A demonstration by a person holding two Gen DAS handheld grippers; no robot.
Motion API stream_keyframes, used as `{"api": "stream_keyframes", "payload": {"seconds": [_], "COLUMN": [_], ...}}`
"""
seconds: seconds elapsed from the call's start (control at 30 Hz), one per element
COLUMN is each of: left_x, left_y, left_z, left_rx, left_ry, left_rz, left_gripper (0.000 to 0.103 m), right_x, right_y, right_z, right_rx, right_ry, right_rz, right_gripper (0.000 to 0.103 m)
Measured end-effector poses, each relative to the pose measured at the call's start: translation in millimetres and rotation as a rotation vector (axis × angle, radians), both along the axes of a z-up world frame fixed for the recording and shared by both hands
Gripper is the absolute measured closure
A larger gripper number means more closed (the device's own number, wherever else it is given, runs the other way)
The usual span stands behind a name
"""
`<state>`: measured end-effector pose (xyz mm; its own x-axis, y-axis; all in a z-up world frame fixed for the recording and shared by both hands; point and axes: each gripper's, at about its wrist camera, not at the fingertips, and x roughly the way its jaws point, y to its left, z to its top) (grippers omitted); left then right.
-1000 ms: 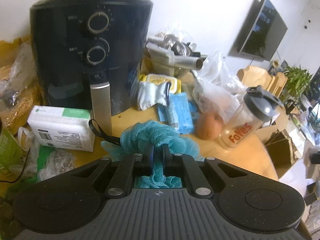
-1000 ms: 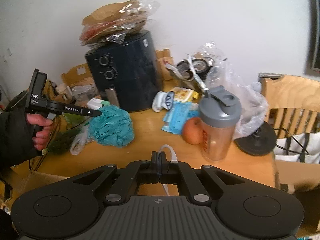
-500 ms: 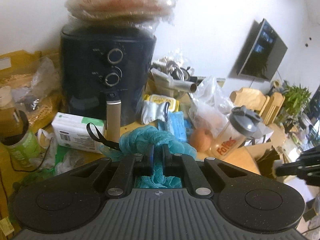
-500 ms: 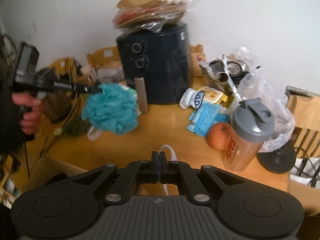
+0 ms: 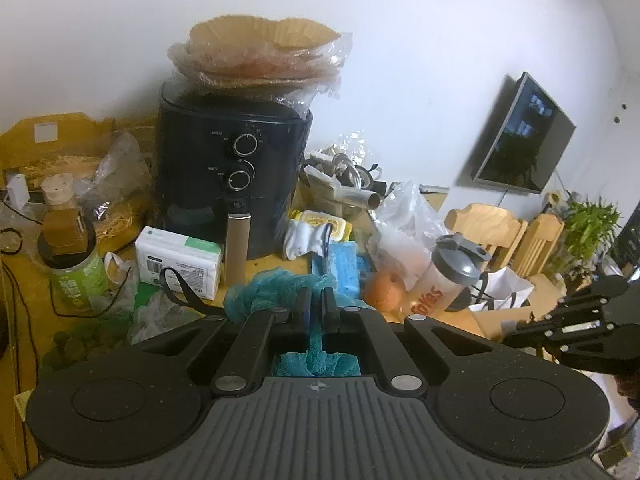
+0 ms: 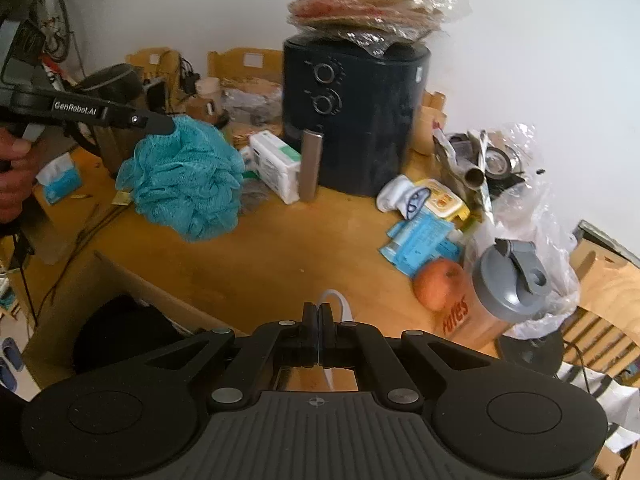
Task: Organize soft objects
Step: 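Lift the loofah with the left tool toward the box while the right tool carries the strap, then lower the loofah into the box with the left tool while the right tool drops the strap in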
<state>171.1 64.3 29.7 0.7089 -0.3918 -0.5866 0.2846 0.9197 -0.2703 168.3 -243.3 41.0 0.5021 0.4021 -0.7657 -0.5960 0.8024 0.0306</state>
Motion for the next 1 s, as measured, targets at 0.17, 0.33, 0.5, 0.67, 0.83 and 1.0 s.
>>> {"api": "stream_keyframes", "payload": {"seconds": [0.17,0.33,0.5,0.67,0.83,1.0], "left_x": [-22.1,-44.9,-66.4,-88.2,-106.8,-122.9], "left_y": [-2.0,-6.7,-13.7,-16.6,-19.4,-26.0], "left_z": [13.2,27.7,36.2,39.2,36.0,26.9], "left_rx": [-0.009,-0.02,-0.015,-0.011,-0.017,-0.031], "left_ry": [-0.026,-0.054,-0.067,-0.058,-0.029,0.006], "left_rz": [0.021,0.034,0.025,0.021,0.016,0.007], "left_gripper": [0.099,0.099,0.099,0.099,0.099,0.099], "right_x": [-7.4,-20.4,-28.4,-37.8,-46.2,-54.5], "right_y": [0.7,3.1,-1.7,-8.1,-8.8,-7.4], "right_z": [9.9,16.9,24.8,29.0,23.1,19.3], "right_rx": [0.006,-0.009,0.046,0.114,0.141,0.153], "right_ry": [-0.027,-0.054,-0.034,0.001,0.037,0.058], "right_rz": [0.035,0.078,0.097,0.106,0.11,0.116], "right_gripper": [0.1,0.1,0.1,0.1,0.1,0.1]}}
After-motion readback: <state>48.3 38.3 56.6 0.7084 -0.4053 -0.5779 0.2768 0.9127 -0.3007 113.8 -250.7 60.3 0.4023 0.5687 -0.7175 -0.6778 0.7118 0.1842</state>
